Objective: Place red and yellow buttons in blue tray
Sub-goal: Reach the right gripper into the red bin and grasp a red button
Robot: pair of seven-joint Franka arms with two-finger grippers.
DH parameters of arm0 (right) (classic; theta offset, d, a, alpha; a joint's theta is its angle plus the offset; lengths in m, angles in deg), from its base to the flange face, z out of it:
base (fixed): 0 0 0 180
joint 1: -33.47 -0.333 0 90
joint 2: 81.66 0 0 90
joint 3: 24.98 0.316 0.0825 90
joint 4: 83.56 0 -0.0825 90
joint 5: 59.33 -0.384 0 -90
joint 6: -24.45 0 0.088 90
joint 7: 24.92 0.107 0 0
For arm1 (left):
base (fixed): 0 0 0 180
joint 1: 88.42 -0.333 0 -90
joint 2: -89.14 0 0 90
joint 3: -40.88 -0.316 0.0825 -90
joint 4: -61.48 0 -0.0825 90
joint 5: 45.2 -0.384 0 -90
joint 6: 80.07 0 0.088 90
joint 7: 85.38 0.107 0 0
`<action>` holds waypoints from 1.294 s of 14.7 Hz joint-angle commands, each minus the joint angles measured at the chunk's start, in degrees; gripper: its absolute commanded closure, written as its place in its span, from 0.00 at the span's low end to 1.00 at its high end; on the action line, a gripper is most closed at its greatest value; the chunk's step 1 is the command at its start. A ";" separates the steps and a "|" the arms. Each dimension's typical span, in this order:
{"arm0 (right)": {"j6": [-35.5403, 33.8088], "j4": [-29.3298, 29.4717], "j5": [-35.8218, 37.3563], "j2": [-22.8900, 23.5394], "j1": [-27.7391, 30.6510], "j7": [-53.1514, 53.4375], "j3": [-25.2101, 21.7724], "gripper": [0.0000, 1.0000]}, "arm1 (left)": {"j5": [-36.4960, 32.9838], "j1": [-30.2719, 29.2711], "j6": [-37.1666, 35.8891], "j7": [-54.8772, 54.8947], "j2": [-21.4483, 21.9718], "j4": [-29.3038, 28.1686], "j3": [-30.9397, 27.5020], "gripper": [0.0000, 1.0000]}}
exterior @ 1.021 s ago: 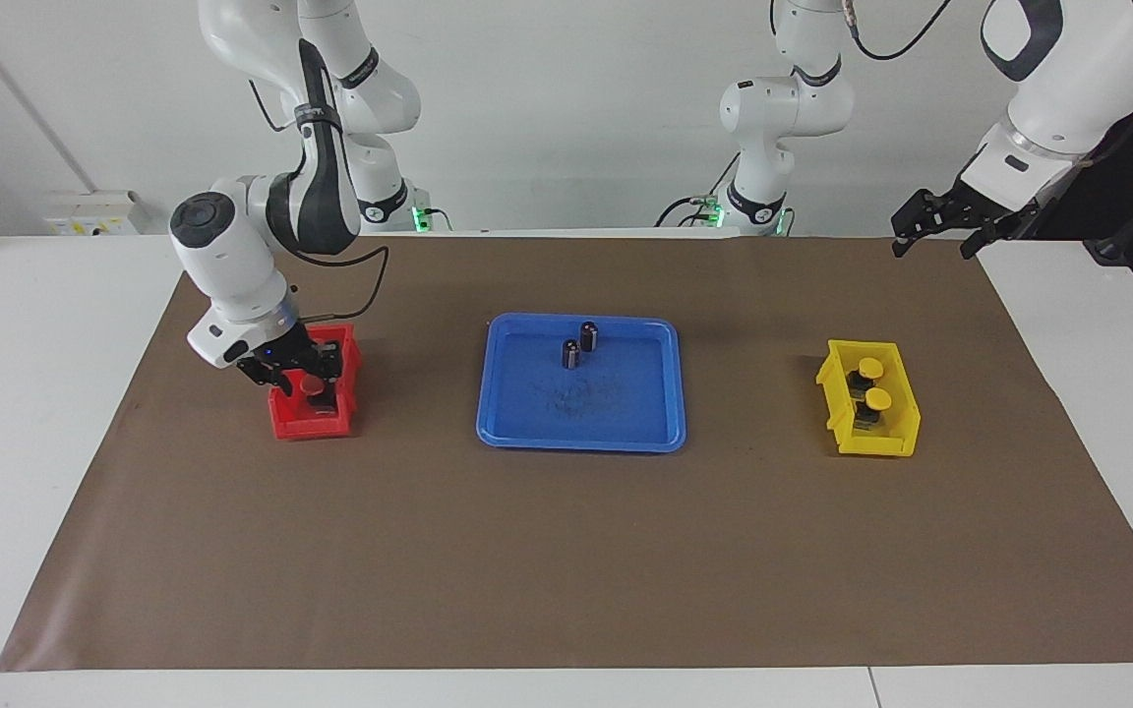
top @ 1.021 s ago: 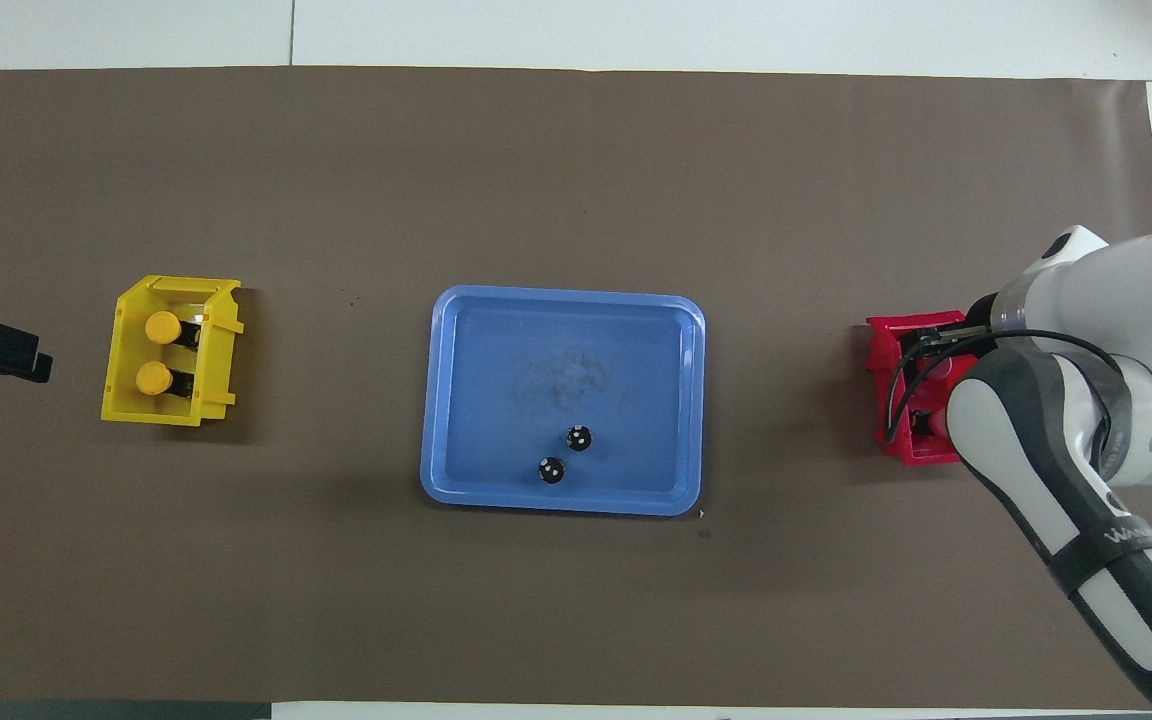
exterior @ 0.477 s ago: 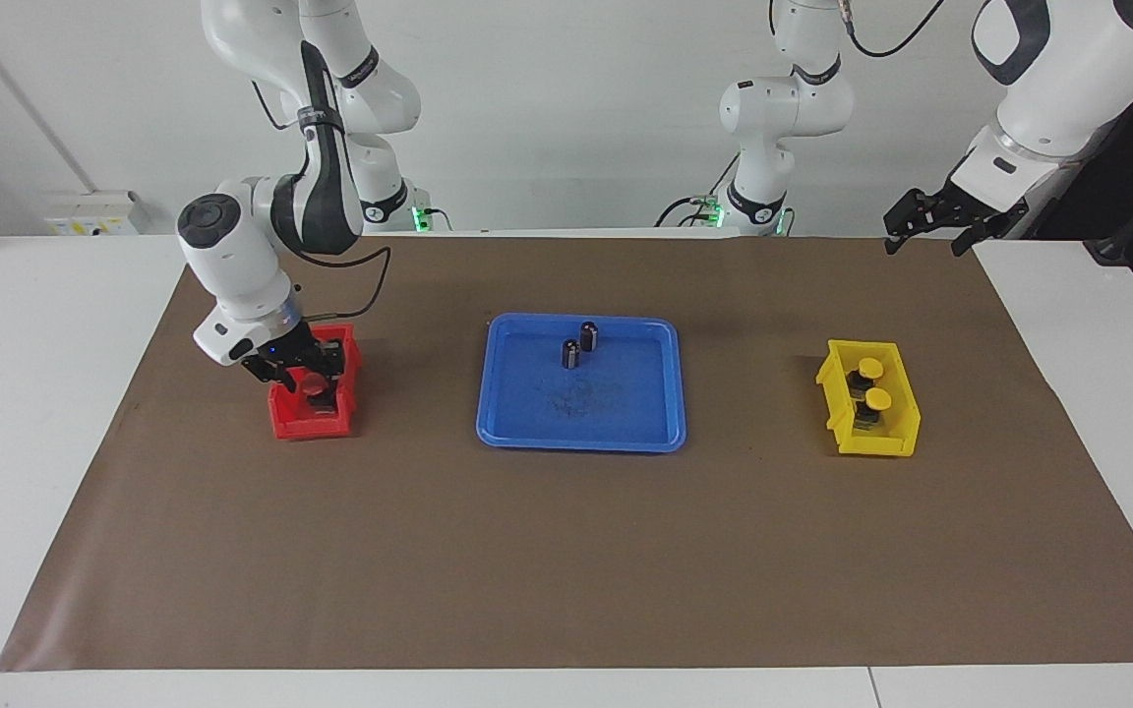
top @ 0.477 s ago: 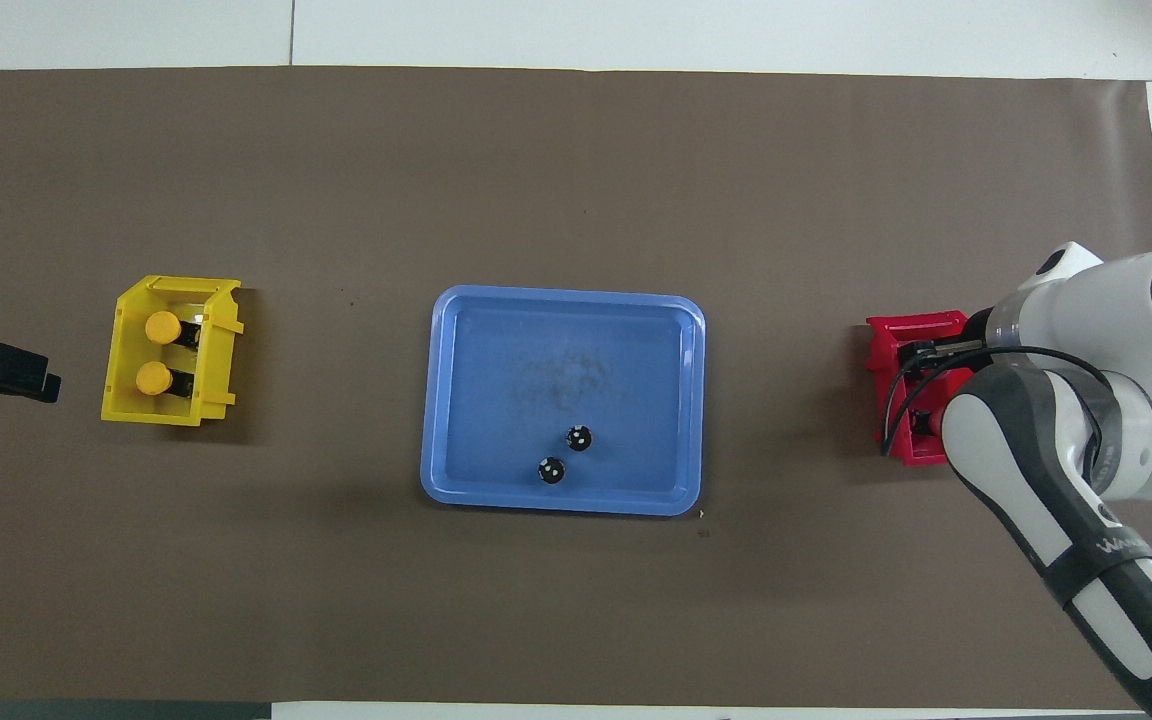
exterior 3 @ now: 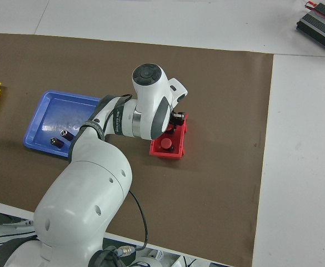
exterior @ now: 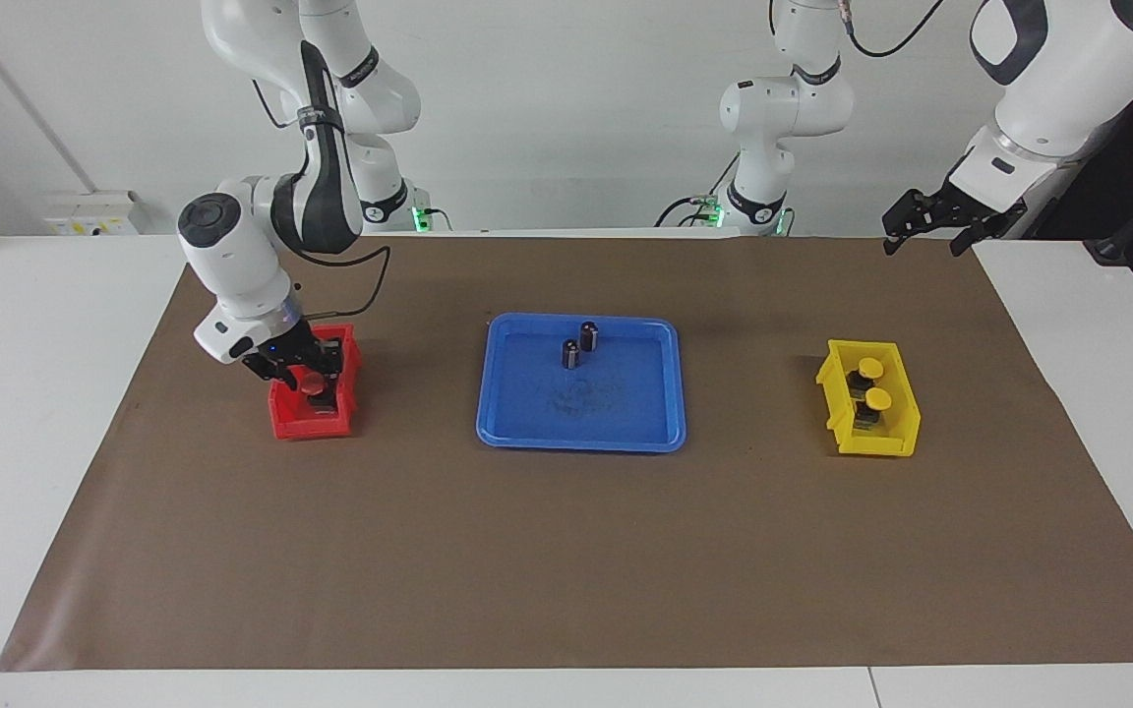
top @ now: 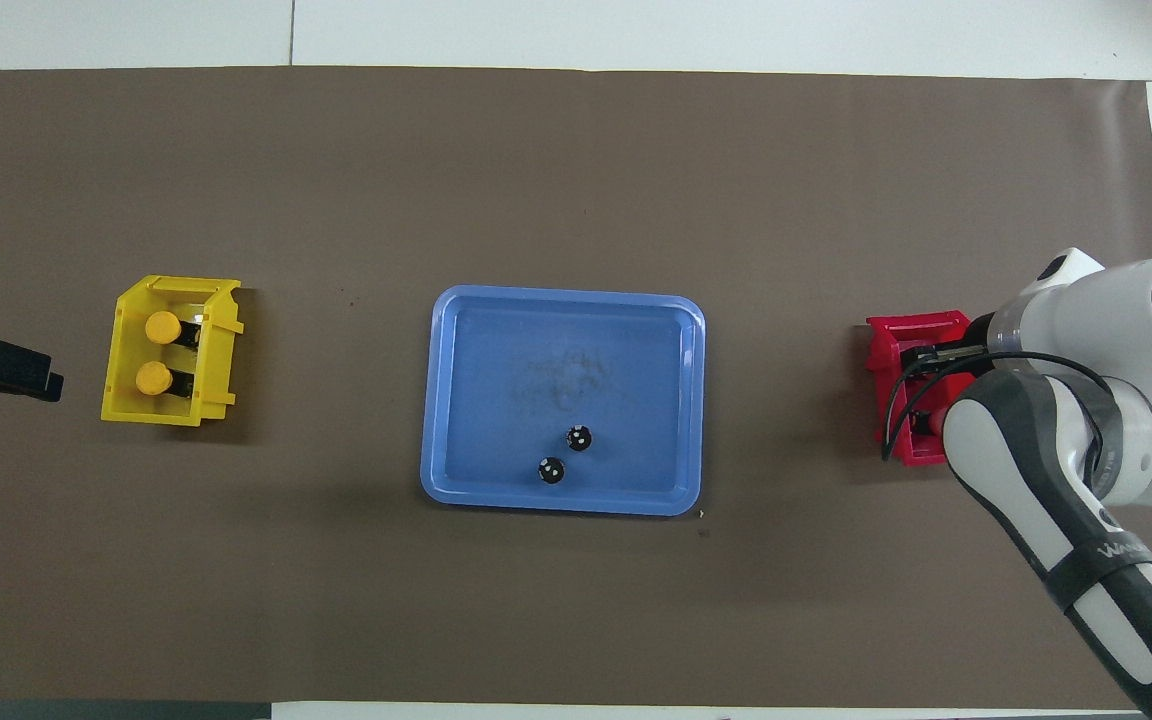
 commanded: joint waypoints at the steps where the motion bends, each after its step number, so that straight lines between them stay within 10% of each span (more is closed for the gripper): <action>1: 1.24 -1.68 -0.95 -1.49 1.03 -1.87 0.35 0.46 | -1.02 -0.03 1.66 -0.69 2.22 -3.06 -0.10 0.00; 10: -0.68 1.12 -0.07 -0.88 0.41 -1.96 0.35 0.82 | -1.02 -4.07 18.23 0.62 3.01 -11.64 -0.45 0.02; 19: -35.91 39.14 -0.16 10.36 -7.29 8.19 0.53 0.82 | -1.02 -1.89 39.08 -0.60 -9.71 -17.39 -0.28 0.20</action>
